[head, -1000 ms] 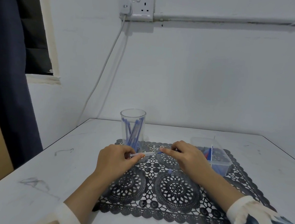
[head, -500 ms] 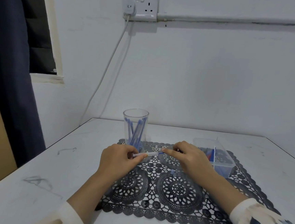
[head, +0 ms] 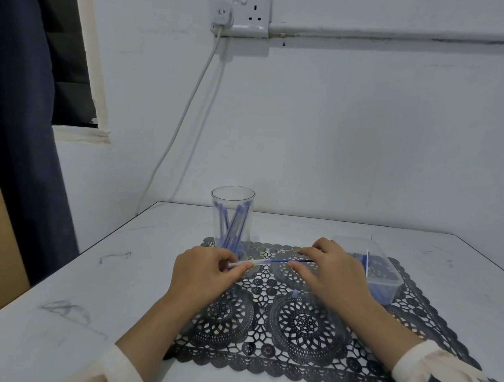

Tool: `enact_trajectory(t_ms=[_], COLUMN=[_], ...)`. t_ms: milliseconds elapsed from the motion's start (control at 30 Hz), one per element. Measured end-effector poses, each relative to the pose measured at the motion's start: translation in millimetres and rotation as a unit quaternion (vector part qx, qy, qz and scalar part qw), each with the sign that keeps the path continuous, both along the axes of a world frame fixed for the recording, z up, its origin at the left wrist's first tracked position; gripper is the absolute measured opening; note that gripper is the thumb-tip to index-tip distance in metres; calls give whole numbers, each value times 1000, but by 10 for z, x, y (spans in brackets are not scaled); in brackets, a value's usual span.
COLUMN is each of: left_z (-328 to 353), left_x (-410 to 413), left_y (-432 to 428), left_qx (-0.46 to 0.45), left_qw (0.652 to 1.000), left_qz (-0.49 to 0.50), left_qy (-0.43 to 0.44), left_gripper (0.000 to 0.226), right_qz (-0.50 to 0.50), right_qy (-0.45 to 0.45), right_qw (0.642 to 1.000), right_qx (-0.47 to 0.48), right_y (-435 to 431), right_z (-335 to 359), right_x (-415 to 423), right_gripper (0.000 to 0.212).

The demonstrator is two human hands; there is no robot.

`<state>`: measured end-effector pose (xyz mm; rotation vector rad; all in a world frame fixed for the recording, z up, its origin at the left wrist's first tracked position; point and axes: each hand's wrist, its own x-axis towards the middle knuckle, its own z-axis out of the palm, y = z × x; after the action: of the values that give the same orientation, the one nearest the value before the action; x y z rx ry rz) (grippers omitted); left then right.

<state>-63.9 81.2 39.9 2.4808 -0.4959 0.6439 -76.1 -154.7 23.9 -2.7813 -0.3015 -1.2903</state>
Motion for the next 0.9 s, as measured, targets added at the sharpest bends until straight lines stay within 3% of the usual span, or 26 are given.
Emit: enact_trajectory(t_ms=[133,400,667,900], left_z=[-1,-22,-41,-29], left_x=[-6,1,-40,-85], left_y=[1,-11,-69,-97], left_qx=[-3,1,8,25], left_qw=[1000,1000,999,998], left_qz=[-1,-14,-35,-48], left_qy=[2,2,-8,-22], left_gripper=[37,39,40,40], right_qz=[-14,68,167,195], right_qy=[-3,-7,87,125], right_qw=[1000,996,972,963], right_qx=[23,49,142,139], right_y=[2,111,315,421], right_z=[7,20,63,132], right_x=[7,-9,-111,-226], right_gripper=[34,19,35,44])
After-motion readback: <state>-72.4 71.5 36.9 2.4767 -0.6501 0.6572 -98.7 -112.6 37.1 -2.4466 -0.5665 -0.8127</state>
